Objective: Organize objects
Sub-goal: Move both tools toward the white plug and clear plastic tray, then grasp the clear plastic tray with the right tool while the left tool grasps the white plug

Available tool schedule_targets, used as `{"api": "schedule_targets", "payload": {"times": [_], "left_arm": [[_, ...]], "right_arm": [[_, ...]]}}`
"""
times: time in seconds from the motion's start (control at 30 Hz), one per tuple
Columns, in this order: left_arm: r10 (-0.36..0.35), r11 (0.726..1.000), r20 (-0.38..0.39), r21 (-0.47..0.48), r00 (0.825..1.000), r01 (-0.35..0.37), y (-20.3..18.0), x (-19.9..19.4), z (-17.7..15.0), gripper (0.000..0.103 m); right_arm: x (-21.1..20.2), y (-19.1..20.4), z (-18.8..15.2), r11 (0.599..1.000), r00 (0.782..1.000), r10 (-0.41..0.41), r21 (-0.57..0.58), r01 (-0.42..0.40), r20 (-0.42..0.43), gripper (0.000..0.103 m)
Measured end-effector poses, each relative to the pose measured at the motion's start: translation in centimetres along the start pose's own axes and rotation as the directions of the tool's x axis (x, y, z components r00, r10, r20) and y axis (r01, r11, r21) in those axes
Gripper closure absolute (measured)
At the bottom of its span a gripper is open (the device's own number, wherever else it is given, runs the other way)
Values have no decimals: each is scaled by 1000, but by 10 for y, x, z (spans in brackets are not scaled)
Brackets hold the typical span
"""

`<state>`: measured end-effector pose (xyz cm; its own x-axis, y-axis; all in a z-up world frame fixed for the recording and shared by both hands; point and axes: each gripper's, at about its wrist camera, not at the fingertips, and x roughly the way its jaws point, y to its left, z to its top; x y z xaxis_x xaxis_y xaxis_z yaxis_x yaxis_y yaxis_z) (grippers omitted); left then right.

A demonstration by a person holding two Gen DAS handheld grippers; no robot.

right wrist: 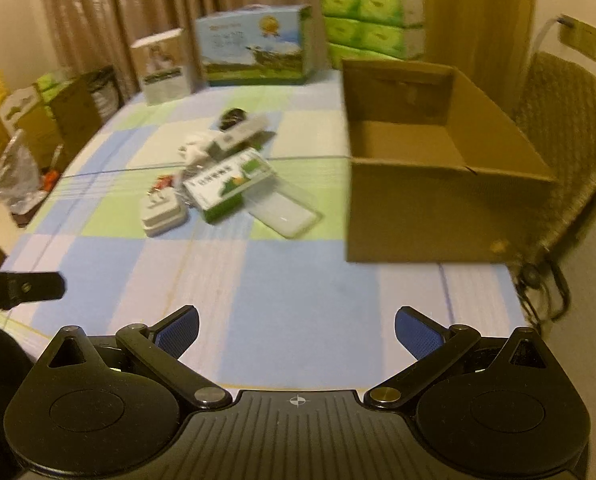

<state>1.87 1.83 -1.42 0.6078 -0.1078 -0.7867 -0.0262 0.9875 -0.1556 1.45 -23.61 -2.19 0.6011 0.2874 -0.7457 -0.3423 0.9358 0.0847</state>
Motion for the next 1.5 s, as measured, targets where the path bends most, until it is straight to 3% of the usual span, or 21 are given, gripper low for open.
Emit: {"api": "schedule_targets", "payload": {"times": [0.2,0.33,0.4,0.47,0.67,0.87,1.2,1.33,1.37,1.5], "left_arm": [[11,999,15,35,1000,-12,13,18,17,1],[16,991,22,132,1000,-19,15,37,33,1],[13,980,19,196,1000,-16,15,50,41,2],[19,967,27,253,999,-25,16,63,50,5],[-34,951,-1,309,999,33,25,103,72,10],[-38,928,-9,371,999,39,29,137,84,13],[-94,895,-13,436,995,90,35,173,93,15],[-142,872,-16,471,990,133,34,182,95,16],[-157,865,-15,480,988,145,34,184,95,16],[-189,830,-39,528,981,181,31,193,95,19]], "right_arm": [[20,10,11,997,998,64,-46,-63,23,2],[39,17,19,993,996,82,-90,-79,31,2],[50,21,23,989,995,95,-120,-91,25,18],[62,23,27,986,995,96,-137,-92,21,21],[101,31,42,978,998,49,-205,-42,30,23],[152,45,63,934,999,-29,-356,42,40,23],[229,43,91,873,992,-110,-482,69,-58,27],[243,35,96,892,988,-93,-452,30,-119,35],[243,34,98,903,987,-79,-430,13,-137,43],[241,35,101,920,983,-53,-390,-20,-174,45]]}}
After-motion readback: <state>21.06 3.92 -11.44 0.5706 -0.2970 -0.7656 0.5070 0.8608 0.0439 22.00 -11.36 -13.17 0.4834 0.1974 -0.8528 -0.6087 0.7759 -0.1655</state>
